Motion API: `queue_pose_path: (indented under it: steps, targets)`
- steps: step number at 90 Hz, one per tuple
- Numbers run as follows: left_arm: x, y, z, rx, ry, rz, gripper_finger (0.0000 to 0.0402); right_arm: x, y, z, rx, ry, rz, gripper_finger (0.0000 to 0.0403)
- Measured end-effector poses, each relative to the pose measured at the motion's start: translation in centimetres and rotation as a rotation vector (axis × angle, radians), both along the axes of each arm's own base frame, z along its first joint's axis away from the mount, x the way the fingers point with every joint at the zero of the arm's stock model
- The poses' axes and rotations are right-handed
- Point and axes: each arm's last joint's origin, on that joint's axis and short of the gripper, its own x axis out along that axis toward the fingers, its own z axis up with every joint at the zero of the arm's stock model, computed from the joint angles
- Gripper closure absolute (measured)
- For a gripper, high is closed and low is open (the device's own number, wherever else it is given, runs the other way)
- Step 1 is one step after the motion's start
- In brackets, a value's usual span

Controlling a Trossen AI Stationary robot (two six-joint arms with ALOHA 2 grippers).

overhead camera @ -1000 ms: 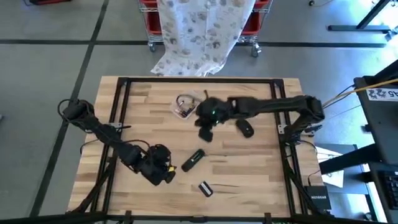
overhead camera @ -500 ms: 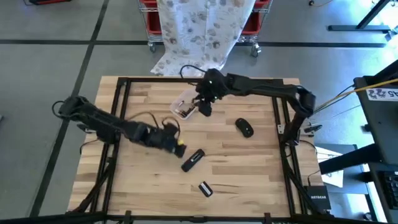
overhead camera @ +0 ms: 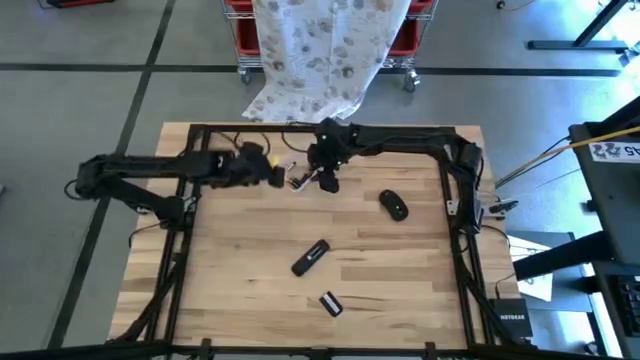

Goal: Insert battery
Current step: Remove the silver battery from the transparent bin

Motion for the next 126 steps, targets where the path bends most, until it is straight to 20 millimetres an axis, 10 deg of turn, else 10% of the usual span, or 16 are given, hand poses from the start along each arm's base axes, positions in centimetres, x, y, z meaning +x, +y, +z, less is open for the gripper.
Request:
queue_pose_path:
  steps: [22,66,102,126]
  targets:
    - [-0.4,4.5,-4.4,-0.099,0.011,-0.089,0.0169,-2.2,0.8,0.9,0.181,0.123,0.048,0.0249]
    - [-0.6,5.3,-10.1,-0.159,-0.101,-0.053,0.0169,-4.1,2.3,2.0,0.224,0.236,0.038,0.0249]
    - [1.5,5.5,-11.6,-0.176,-0.216,-0.057,0.0169,-4.7,5.7,0.0,0.314,0.288,0.147,0.0249]
    - [1.7,5.1,-12.0,-0.194,-0.208,-0.058,0.0185,-5.7,5.9,2.9,0.183,0.205,0.116,0.0249]
